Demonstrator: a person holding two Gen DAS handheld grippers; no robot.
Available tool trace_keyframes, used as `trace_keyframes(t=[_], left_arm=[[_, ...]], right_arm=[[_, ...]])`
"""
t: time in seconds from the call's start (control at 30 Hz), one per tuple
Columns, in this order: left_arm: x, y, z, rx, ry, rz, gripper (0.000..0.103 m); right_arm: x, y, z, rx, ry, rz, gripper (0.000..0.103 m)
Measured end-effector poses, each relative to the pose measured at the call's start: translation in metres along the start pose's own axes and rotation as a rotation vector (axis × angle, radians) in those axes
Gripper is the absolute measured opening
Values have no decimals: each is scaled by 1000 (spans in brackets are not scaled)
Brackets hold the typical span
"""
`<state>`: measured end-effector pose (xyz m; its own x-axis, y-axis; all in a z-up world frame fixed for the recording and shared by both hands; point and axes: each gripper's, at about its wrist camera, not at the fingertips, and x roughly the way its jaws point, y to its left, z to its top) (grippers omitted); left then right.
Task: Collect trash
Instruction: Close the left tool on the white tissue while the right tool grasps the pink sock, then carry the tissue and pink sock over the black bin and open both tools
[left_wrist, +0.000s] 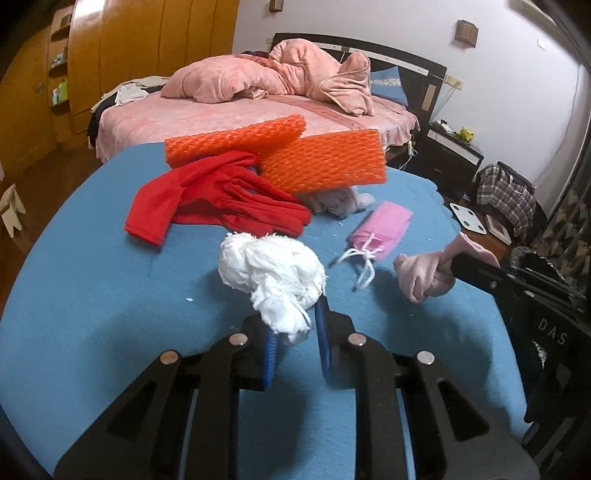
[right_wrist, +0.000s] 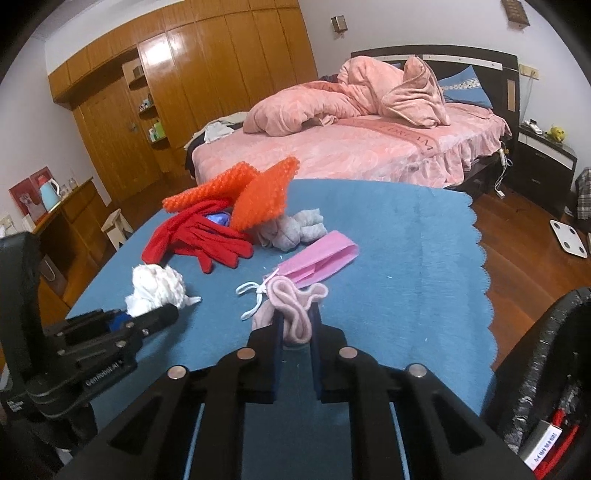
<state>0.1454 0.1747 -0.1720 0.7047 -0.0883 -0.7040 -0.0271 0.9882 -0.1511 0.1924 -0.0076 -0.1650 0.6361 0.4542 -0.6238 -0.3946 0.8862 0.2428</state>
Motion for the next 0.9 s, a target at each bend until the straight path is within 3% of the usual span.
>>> trace_keyframes(t=[0.9], left_arm=[[-52,-67,18,92,-111,-79,18]], right_arm=[[-87,-37,9,57,-134,-56,13]])
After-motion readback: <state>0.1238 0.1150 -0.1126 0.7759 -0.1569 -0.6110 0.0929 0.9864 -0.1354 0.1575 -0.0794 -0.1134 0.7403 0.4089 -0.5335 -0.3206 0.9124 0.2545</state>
